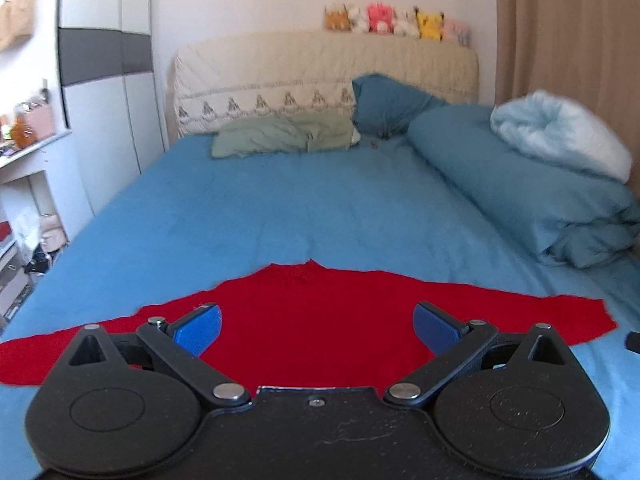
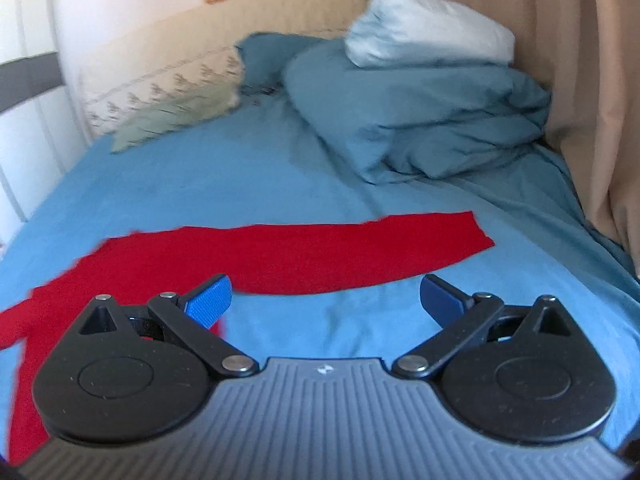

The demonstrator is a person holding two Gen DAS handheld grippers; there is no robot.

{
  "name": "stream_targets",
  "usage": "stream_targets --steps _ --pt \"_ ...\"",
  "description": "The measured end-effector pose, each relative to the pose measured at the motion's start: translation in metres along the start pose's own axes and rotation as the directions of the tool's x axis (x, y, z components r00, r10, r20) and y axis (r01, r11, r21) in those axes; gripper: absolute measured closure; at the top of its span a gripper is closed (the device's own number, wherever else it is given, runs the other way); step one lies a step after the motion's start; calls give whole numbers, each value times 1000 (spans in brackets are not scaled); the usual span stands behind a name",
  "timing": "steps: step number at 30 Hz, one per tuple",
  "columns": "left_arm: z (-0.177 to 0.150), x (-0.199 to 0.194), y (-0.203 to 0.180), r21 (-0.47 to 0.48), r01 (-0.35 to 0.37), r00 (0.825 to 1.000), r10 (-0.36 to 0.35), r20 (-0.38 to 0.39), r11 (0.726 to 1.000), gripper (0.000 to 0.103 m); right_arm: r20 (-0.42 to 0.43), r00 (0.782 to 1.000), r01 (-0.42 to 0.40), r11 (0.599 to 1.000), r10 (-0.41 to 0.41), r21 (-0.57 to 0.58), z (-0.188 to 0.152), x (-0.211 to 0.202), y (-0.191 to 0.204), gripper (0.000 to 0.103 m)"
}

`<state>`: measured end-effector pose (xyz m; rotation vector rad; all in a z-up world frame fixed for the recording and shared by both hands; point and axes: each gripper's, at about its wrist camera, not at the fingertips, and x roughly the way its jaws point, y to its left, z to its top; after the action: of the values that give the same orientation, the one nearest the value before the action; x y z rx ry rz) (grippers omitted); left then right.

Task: Fold small clothes
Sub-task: 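Reach the right tool to a sweater sleeve cuff and close on it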

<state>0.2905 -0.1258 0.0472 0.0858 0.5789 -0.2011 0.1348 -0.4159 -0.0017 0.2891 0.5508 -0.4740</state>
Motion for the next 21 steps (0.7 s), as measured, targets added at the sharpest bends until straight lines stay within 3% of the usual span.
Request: stream_targets --steps 5,8,15,21 --pt "4 105 -24 -7 40 995 -41 -96 999 0 2 999 36 995 -36 94 -14 93 -41 0" --pt "-4 165 -39 -9 76 977 -76 -197 997 0 21 998 54 988 -57 144 -25 132 -61 0" --pt "-24 252 -65 -27 90 948 -94 -303 996 0 1 987 151 944 -158 294 -32 194 -102 0" --pt "-36 292 -90 6 80 930 -72 -361 997 0 6 972 221 930 -233 294 -32 219 -115 26"
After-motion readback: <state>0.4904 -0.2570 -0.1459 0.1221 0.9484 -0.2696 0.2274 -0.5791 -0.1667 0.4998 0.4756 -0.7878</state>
